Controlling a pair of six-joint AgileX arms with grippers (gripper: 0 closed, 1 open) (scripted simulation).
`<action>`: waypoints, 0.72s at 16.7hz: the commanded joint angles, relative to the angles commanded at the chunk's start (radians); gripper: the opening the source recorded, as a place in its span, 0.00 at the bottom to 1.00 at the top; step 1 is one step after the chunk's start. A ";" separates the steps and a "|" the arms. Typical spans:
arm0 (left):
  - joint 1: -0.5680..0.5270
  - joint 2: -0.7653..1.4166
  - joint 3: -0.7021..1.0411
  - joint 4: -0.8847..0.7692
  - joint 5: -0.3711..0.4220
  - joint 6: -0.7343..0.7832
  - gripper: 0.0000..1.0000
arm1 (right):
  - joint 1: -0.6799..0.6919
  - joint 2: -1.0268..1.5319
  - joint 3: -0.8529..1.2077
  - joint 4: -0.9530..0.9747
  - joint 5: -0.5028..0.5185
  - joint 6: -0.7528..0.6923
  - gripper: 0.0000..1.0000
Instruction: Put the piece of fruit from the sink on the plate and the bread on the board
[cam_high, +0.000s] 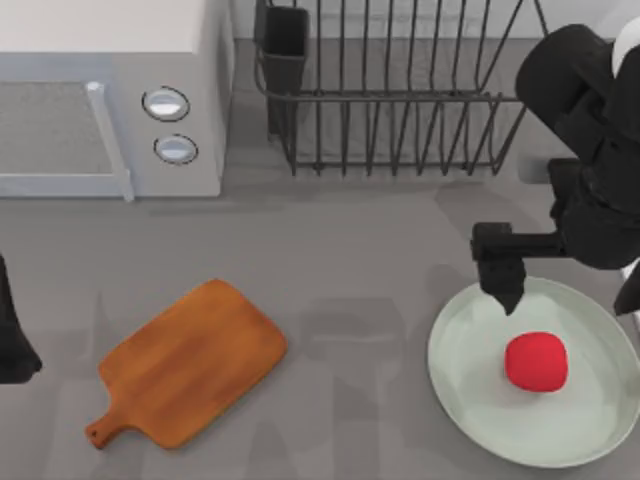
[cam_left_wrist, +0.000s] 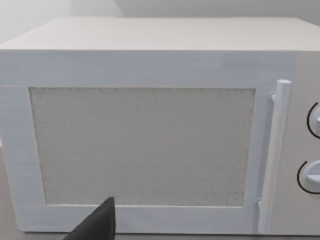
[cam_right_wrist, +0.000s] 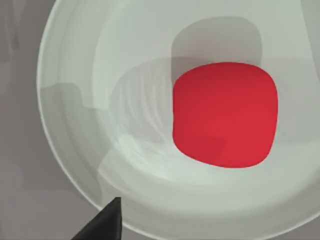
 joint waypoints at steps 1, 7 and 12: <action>0.000 0.000 0.000 0.000 0.000 0.000 1.00 | 0.000 0.000 0.000 0.000 0.000 0.000 1.00; 0.000 0.000 0.000 0.000 0.000 0.000 1.00 | -0.032 -0.100 -0.077 0.074 0.000 -0.031 1.00; 0.000 0.000 0.000 0.000 0.000 0.000 1.00 | -0.124 -0.444 -0.341 0.311 0.000 -0.126 1.00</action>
